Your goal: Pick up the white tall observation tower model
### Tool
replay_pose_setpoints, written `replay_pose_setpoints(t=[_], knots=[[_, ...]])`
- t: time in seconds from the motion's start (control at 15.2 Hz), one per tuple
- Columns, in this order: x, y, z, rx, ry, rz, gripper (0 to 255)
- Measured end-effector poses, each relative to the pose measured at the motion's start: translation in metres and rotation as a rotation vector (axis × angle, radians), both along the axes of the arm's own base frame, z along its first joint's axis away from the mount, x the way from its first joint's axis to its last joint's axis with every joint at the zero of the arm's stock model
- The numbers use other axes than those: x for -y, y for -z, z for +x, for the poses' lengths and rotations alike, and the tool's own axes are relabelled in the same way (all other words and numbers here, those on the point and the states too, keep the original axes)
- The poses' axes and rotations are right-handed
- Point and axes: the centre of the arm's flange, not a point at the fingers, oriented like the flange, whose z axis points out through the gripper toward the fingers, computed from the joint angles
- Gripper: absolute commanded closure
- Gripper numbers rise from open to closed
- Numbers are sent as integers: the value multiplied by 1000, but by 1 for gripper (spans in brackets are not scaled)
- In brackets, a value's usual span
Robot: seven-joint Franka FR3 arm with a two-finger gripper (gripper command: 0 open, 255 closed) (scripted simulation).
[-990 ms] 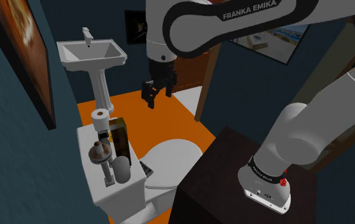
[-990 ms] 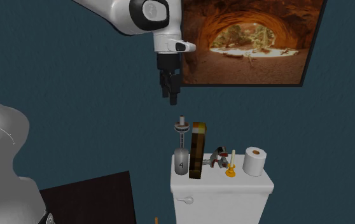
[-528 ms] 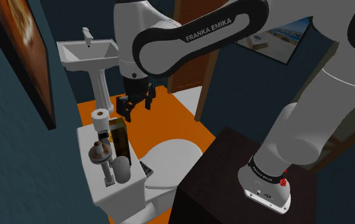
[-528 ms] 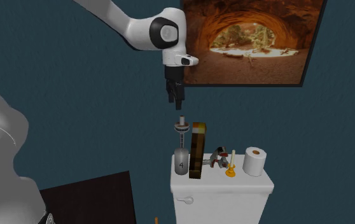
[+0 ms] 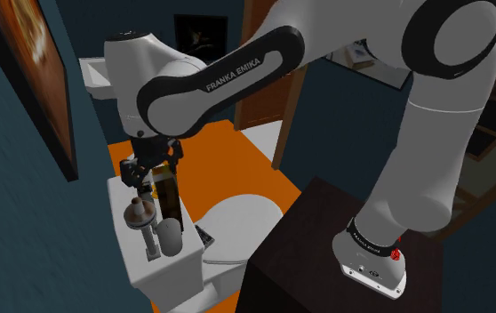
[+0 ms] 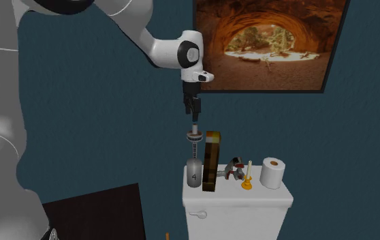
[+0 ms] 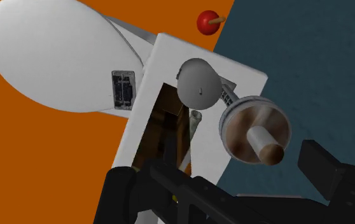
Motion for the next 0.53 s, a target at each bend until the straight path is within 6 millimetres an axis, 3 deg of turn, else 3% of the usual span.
replay_pose_setpoints(t=[0.33,0.53], knots=[[-44,29,30,-1,6,7,0],[-49,46,33,-2,7,7,0]])
